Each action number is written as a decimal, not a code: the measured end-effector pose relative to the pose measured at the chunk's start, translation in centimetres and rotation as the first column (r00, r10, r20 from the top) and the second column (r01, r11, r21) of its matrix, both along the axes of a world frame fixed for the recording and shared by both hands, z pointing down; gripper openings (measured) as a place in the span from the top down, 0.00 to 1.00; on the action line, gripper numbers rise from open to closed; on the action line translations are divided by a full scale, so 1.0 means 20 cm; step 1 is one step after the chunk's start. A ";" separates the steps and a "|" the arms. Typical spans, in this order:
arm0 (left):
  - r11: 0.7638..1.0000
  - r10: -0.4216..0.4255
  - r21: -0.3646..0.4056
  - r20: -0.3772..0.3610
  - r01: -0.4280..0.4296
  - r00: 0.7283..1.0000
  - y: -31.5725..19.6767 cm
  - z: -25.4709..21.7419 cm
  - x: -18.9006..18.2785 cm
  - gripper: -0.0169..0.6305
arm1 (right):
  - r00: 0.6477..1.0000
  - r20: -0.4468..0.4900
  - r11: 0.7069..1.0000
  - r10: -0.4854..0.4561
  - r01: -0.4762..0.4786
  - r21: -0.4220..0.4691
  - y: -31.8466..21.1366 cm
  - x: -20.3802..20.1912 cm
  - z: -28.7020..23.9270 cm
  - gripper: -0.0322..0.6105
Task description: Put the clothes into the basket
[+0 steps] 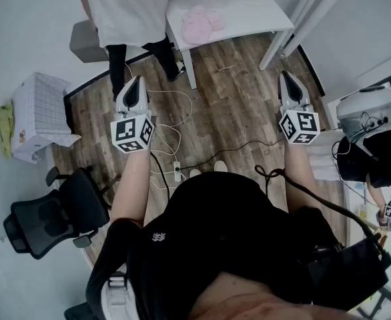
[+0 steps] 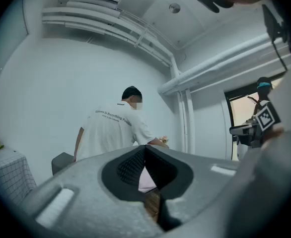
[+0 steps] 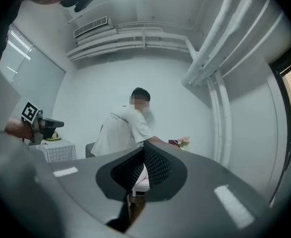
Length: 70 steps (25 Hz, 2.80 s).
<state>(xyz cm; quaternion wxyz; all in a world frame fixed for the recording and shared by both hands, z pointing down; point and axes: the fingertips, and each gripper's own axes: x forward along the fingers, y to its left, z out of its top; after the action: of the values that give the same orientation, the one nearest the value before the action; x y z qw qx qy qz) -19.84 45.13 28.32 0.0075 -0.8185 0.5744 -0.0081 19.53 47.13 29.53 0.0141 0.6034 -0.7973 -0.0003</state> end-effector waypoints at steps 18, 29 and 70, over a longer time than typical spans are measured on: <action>0.998 -0.068 -0.004 0.044 0.069 0.997 -0.09 0.04 0.20 0.97 | 0.993 0.004 0.993 -0.122 0.122 -0.002 -0.17 0.14 0.09 0.95; 0.993 -0.112 -0.041 0.052 0.114 0.992 -0.37 0.13 0.07 0.98 | 0.988 0.028 0.987 -0.152 0.153 -0.051 -0.53 0.06 0.18 0.95; 0.991 0.017 -0.130 0.018 -0.015 1.000 -2.82 0.29 0.13 0.97 | 0.989 -0.038 0.977 -0.142 0.134 -0.168 -2.77 -0.20 0.30 0.95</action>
<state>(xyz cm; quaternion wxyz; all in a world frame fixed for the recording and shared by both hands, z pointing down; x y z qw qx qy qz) -17.24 -11.37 34.03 -0.0403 -0.8217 0.5660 -0.0535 15.53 -8.31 35.51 0.0837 0.5432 -0.8339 0.0497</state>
